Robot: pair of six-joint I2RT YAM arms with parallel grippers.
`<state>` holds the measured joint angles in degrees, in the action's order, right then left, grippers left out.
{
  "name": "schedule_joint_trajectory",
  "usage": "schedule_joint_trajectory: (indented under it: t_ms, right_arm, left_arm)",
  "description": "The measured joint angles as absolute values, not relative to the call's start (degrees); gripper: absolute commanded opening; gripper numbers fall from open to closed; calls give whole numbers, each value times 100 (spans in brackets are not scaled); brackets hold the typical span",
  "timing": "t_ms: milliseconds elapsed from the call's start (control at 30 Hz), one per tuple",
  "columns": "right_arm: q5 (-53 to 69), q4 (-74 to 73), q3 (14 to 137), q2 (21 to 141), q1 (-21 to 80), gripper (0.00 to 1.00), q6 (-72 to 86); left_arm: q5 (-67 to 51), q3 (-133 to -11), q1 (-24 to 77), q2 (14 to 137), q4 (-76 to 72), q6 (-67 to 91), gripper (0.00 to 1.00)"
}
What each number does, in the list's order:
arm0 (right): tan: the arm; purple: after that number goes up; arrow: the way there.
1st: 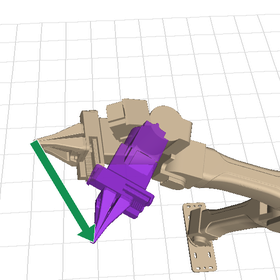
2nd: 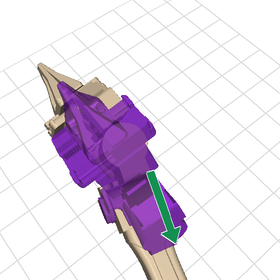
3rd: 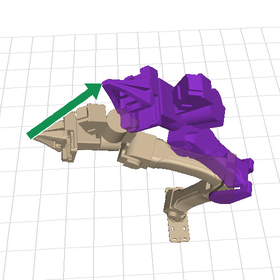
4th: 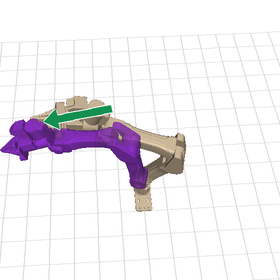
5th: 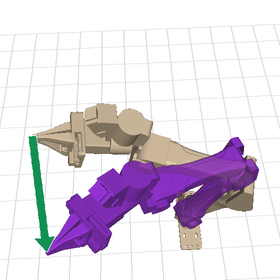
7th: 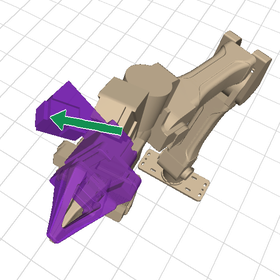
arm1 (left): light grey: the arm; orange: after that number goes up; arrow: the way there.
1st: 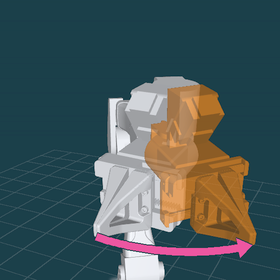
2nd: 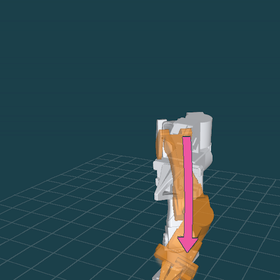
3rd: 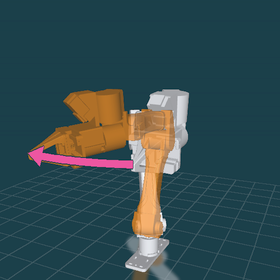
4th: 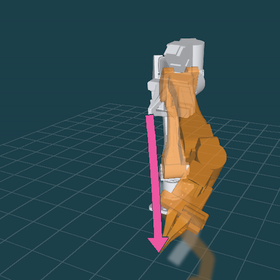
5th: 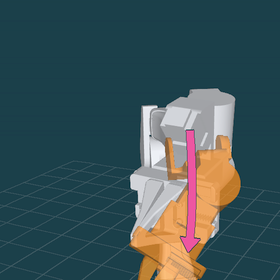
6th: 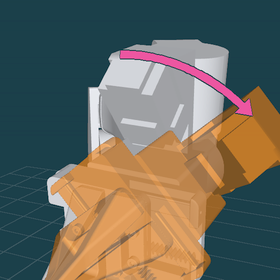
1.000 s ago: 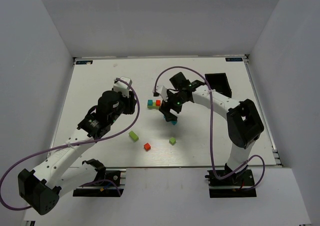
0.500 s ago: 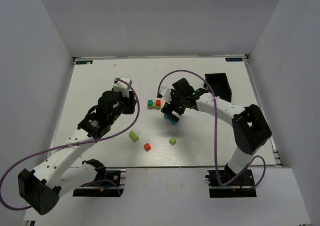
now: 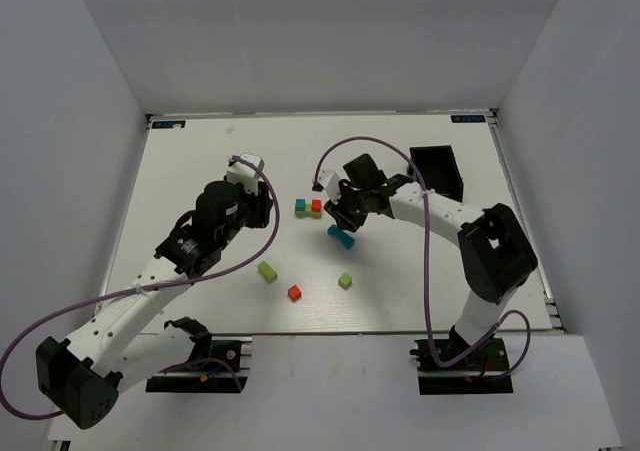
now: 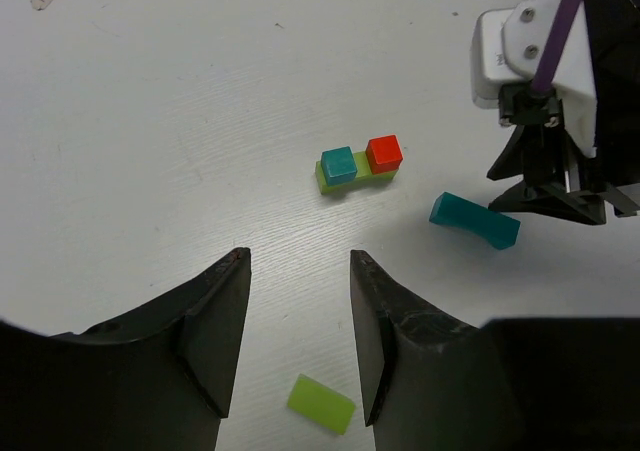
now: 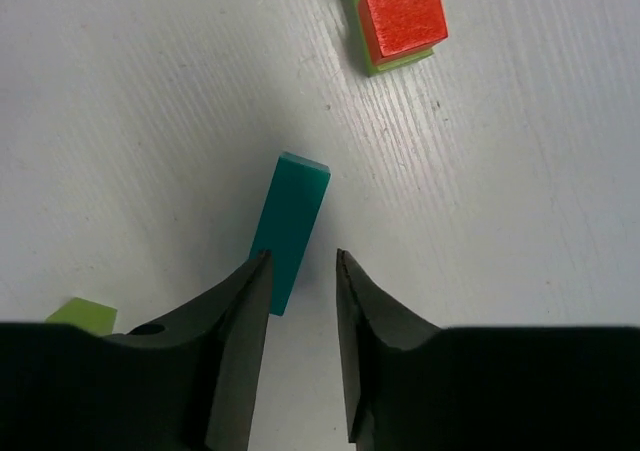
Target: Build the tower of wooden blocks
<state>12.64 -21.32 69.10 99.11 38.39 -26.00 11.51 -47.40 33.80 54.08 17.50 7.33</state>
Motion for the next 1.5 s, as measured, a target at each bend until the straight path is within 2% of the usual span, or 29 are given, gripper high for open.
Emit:
schedule_joint_trajectory:
  t_ms: [33,233,800,1067,1500]
  right_arm:
    - [1273,-2182,6958,9985,3846,47,-2576]
    - [1249,-2342,7074,10368,3916,62,-2543]
    - [1013,-2394,7140,10669,4056,62,-2480]
    - [961,-2432,7199,10709,4058,53,-2423]
    - [947,-2600,7336,10805,4058,54,-2397]
  left_arm:
    - [1151,-4740,3380,5408,1747,733,55]
    - [1151,-4740,3380,5408,1747,733,55]
    - [1151,-4740,3380,5408,1747,733,55]
    - [1151,-4740,3380,5408,1747,733,55]
    - [1151,-4740,3380,5408,1747,733,55]
